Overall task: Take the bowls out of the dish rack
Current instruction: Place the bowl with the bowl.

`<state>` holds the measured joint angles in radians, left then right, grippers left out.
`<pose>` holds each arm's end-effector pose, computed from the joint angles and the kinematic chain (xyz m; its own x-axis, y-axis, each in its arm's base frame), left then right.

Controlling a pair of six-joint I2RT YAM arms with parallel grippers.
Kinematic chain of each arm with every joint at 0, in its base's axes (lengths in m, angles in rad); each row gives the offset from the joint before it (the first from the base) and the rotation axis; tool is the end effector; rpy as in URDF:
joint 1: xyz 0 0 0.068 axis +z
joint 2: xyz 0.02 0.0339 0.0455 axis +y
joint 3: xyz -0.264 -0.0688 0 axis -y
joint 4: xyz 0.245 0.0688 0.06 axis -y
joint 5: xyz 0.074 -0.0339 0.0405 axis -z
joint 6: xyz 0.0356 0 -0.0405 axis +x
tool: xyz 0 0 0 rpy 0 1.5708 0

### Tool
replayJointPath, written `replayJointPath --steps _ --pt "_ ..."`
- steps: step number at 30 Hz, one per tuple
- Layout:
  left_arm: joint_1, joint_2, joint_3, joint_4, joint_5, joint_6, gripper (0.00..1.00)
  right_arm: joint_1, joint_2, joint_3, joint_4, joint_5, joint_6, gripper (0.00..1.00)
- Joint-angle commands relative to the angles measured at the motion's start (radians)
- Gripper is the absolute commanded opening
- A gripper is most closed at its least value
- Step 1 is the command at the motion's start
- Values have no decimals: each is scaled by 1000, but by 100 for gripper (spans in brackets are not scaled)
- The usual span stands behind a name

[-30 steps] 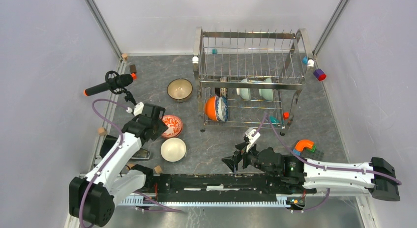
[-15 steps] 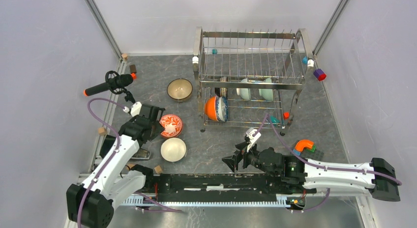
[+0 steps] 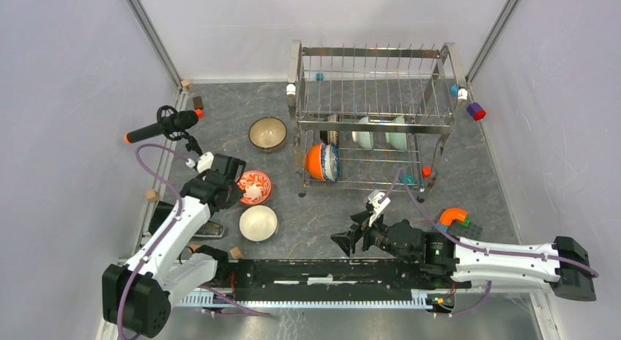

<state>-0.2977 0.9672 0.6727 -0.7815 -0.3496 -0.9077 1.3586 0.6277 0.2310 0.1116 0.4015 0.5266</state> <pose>0.1690 -0.0391 0.2226 -0.6125 -0.5865 -0.5299 -0.5891 0.7857 -0.1887 0.0469 0.1515 0.1992 -0.4638 0.0440 -0.8849 -0.6799 0.6227 0.3873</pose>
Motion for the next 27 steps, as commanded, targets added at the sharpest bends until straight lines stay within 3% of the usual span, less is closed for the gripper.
replayJointPath --steps 1,14,27 --pt "5 13 18 26 -20 24 17 -2 -4 -14 22 16 7 98" --pt "5 28 16 39 -5 22 14 -1 -26 -12 2 26 9 97" --pt "3 -127 99 -10 55 98 48 -1 -35 40 -82 84 -29 98"
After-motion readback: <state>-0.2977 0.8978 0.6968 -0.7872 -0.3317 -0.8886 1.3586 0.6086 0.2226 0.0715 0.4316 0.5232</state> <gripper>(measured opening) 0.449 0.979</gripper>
